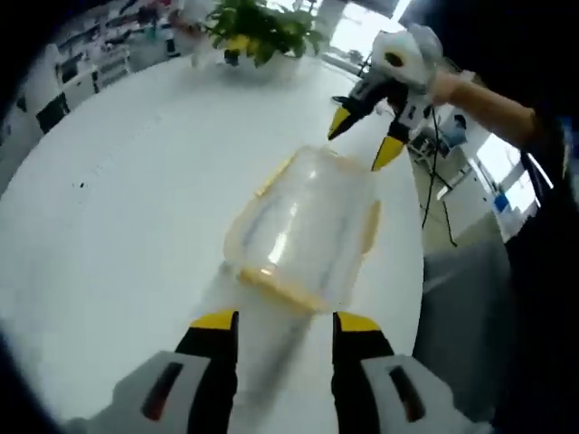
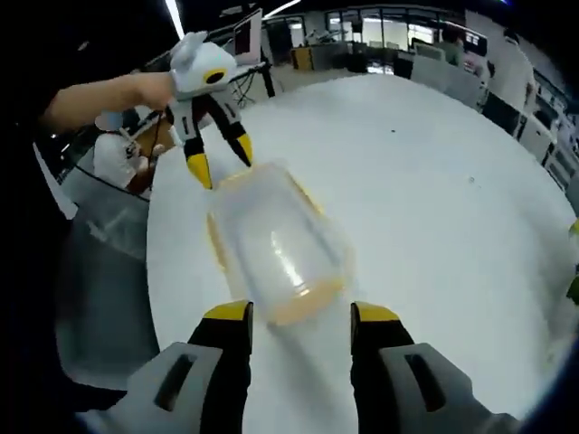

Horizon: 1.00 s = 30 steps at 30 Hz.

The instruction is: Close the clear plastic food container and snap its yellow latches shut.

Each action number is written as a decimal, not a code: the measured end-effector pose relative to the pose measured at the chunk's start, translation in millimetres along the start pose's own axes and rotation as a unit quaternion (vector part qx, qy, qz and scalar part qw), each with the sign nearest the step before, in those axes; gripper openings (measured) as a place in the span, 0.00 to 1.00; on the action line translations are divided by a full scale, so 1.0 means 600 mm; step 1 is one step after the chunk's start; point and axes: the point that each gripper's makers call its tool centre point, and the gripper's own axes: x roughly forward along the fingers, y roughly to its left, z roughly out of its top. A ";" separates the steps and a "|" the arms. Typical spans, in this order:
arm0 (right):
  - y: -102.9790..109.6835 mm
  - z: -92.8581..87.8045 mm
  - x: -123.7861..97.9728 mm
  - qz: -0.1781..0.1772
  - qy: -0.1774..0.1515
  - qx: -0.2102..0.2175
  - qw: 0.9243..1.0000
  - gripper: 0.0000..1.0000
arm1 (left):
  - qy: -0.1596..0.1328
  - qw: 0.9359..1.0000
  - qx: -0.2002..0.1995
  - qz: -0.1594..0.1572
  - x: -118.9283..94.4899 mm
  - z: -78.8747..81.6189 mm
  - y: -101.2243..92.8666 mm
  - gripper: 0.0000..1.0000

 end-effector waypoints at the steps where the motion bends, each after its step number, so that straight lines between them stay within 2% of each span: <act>1: 0.001 0.004 0.000 -0.002 -0.012 0.019 1.000 0.40 | -0.015 1.000 -0.023 0.003 -0.003 0.001 0.004 0.35; 4: -0.001 0.010 0.001 -0.011 -0.041 0.076 0.996 0.40 | -0.046 0.994 -0.099 -0.004 -0.006 0.004 0.006 0.35; 6: -0.006 0.008 0.003 -0.022 -0.051 0.105 0.993 0.40 | -0.081 0.984 -0.160 -0.010 -0.008 0.013 0.008 0.34; 7: -0.004 0.007 0.003 -0.022 -0.052 0.107 0.993 0.40 | -0.095 0.978 -0.186 -0.016 -0.008 0.017 0.007 0.34; 9: -0.001 0.004 0.006 -0.023 -0.054 0.109 0.992 0.39 | -0.109 0.971 -0.211 -0.007 -0.008 0.017 0.011 0.33; 10: -0.001 0.006 0.006 -0.025 -0.060 0.115 0.991 0.39 | -0.105 0.974 -0.199 -0.004 -0.006 0.013 0.010 0.32; 11: 0.001 0.007 0.006 -0.028 -0.064 0.121 0.990 0.39 | -0.111 0.975 -0.195 0.006 -0.006 0.013 0.011 0.32; 15: 0.002 -0.003 0.016 -0.041 -0.059 0.128 0.989 0.37 | -0.114 0.971 -0.208 0.012 0.003 0.011 0.003 0.29; 18: 0.005 -0.013 0.022 -0.036 -0.053 0.134 0.989 0.32 | -0.112 0.973 -0.204 0.014 0.009 0.015 -0.002 0.27; 20: 0.008 -0.009 0.020 -0.034 -0.059 0.142 0.988 0.32 | -0.119 0.973 -0.199 0.023 0.006 0.022 -0.002 0.26; 22: 0.013 -0.008 0.021 -0.028 -0.061 0.145 0.987 0.28 | -0.126 0.971 -0.203 0.022 0.007 0.027 -0.003 0.24; 24: 0.023 -0.004 0.024 -0.011 -0.066 0.148 0.987 0.22 | -0.123 0.972 -0.201 0.017 0.013 0.028 -0.008 0.19; 26: 0.019 -0.005 0.023 -0.019 -0.067 0.142 0.987 0.22 | -0.112 0.975 -0.186 0.037 0.016 0.020 -0.003 0.15; 28: 0.019 -0.005 0.024 -0.016 -0.067 0.144 0.987 0.22 | -0.117 0.973 -0.197 0.032 0.014 0.021 -0.005 0.15; 30: 0.017 -0.005 0.025 -0.010 -0.068 0.143 0.987 0.21 | -0.117 0.974 -0.191 0.034 0.014 0.022 -0.005 0.15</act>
